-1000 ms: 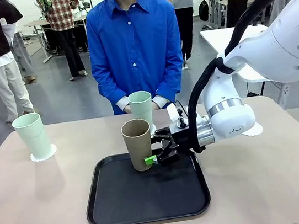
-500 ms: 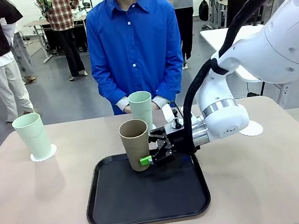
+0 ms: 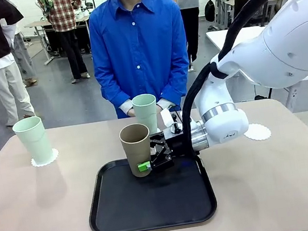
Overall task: Place coasters on the table and set cups on them.
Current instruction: Take one Reusable plastic cup from the Flat Tray and place it on a coaster set by the human.
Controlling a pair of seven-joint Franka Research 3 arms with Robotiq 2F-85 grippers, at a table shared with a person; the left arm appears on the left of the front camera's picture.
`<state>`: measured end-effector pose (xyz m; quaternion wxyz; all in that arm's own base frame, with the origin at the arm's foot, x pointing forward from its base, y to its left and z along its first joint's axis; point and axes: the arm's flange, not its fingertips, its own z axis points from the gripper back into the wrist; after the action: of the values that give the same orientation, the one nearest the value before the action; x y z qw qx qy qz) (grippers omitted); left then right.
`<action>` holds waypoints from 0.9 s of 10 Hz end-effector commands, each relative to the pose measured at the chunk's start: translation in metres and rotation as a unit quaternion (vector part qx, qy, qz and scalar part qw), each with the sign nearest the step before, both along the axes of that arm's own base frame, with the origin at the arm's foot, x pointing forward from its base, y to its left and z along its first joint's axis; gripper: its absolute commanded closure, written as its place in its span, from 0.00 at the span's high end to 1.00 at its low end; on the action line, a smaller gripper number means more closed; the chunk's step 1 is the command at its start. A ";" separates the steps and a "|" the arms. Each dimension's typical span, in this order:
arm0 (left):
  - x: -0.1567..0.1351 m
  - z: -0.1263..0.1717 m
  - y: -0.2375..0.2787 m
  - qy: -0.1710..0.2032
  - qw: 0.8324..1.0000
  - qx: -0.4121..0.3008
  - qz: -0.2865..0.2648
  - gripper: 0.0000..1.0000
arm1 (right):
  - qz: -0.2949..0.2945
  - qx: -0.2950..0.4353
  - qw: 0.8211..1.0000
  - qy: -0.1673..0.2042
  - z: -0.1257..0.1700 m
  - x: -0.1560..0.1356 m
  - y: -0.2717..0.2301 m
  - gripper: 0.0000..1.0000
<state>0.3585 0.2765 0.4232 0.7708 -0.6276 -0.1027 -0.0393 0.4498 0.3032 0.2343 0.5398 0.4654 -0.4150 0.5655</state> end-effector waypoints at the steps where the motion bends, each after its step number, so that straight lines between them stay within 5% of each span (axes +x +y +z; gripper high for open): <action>1: 0.000 0.002 0.001 -0.003 1.000 -0.001 0.006 1.00 | -0.011 0.023 1.000 -0.002 -0.005 0.003 0.008 1.00; 6: 0.000 0.002 0.001 -0.003 1.000 -0.001 0.006 1.00 | -0.004 0.035 0.999 0.005 -0.006 0.006 0.016 0.97; 8: 0.000 0.002 0.001 -0.003 1.000 -0.001 0.006 1.00 | -0.003 0.038 0.999 0.006 -0.009 0.010 0.017 0.89; 9: 0.000 0.002 0.001 -0.003 1.000 -0.001 0.006 1.00 | -0.004 0.040 0.999 0.010 -0.011 0.010 0.017 0.35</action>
<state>0.3585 0.2765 0.4232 0.7708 -0.6276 -0.1027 -0.0393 0.4567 0.3126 0.2294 0.5260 0.4862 -0.4189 0.5581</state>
